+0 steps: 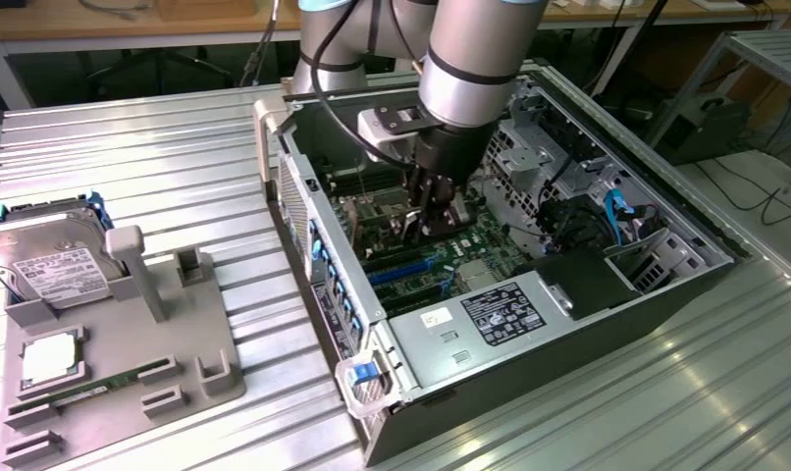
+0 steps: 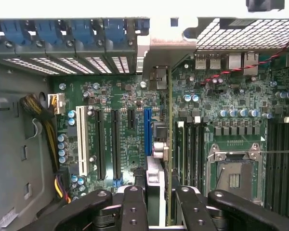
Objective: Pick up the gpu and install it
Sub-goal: 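Insert the gpu into the slot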
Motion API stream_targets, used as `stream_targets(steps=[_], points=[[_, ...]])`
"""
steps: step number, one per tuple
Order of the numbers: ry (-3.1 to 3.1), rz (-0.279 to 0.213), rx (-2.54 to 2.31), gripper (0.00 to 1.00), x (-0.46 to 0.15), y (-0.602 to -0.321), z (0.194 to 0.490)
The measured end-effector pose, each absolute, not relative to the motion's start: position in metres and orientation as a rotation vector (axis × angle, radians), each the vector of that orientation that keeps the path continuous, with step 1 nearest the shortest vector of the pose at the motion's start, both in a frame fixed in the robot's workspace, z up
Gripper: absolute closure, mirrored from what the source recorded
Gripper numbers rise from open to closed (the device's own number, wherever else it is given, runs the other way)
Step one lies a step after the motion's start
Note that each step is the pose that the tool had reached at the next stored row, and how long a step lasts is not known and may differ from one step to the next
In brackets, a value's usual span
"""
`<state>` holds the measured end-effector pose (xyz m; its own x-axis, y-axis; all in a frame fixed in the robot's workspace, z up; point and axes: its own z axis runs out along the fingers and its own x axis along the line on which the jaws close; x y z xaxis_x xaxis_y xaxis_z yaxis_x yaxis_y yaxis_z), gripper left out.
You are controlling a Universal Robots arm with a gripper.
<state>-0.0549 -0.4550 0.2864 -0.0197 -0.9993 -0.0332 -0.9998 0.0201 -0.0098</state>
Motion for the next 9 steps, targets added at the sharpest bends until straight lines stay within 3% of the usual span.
stream_targets(steps=[9], points=[[2.221, 0.025, -2.178, 0.72, -0.0549, -0.4574, 0.2783]])
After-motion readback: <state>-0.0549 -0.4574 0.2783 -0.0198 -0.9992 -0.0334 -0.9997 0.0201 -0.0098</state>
